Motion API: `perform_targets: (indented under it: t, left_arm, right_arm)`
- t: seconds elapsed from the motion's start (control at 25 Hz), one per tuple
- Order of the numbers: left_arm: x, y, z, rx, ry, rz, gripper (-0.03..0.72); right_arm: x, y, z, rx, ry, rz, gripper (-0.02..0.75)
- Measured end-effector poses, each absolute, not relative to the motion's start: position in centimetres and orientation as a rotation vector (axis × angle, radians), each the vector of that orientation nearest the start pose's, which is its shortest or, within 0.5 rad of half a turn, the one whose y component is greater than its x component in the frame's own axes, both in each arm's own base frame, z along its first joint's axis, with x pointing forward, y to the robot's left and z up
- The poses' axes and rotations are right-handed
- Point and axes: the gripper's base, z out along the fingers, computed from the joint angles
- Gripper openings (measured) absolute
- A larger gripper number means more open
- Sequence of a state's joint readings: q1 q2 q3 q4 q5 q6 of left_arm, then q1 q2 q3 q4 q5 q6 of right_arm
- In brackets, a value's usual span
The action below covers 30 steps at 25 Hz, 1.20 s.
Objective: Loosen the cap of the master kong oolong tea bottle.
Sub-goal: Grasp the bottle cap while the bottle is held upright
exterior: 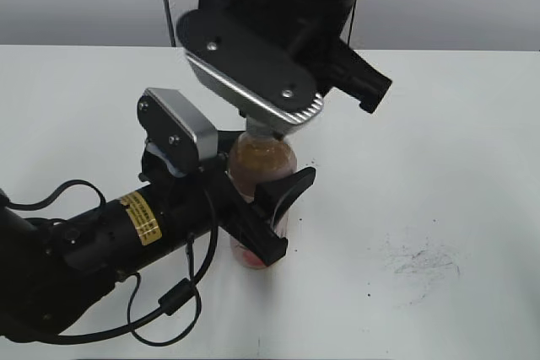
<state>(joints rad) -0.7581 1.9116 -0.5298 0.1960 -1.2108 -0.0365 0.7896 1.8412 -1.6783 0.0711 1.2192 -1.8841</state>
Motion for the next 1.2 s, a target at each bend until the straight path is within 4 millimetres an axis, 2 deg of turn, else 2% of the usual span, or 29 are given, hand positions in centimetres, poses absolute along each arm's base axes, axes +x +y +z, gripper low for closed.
perform_targets:
  t: [0.08, 0.2, 0.32, 0.44, 0.56, 0.76, 0.96, 1.2]
  left_arm:
    - [21.32, -22.48, 13.28, 0.79, 1.514, -0.696, 0.447]
    - [21.3, -22.5, 13.28, 0.791, 1.513, -0.697, 0.447]
    - [21.29, -22.52, 13.29, 0.793, 1.512, -0.697, 0.447]
    - [21.28, -22.52, 13.28, 0.794, 1.512, -0.697, 0.447]
    - [21.28, -22.52, 13.28, 0.794, 1.512, -0.697, 0.447]
    - [21.28, -22.52, 13.29, 0.794, 1.512, -0.698, 0.447]
    - [21.28, -22.52, 13.29, 0.794, 1.512, -0.698, 0.447]
    - [21.28, -22.53, 13.29, 0.795, 1.511, -0.698, 0.447]
  right_arm:
    - [27.01, 28.04, 30.06, -2.824, 0.519, -0.153, 0.279]
    - [27.02, 28.03, 30.09, -2.841, 0.43, -0.169, 0.279]
    - [27.02, 28.02, 30.09, -2.844, 0.415, -0.172, 0.279]
    - [27.02, 27.99, 30.09, -2.819, 0.553, -0.154, 0.279]
    - [27.0, 27.99, 30.09, -2.741, 0.838, -0.11, 0.347]
    - [27.04, 27.95, 30.09, -2.477, 1.428, -0.028, 0.563]
    - [27.04, 27.95, 30.09, -2.064, 1.983, 0.07, 0.563]
    - [26.98, 28.01, 30.09, -1.563, 2.417, 0.175, 0.556]
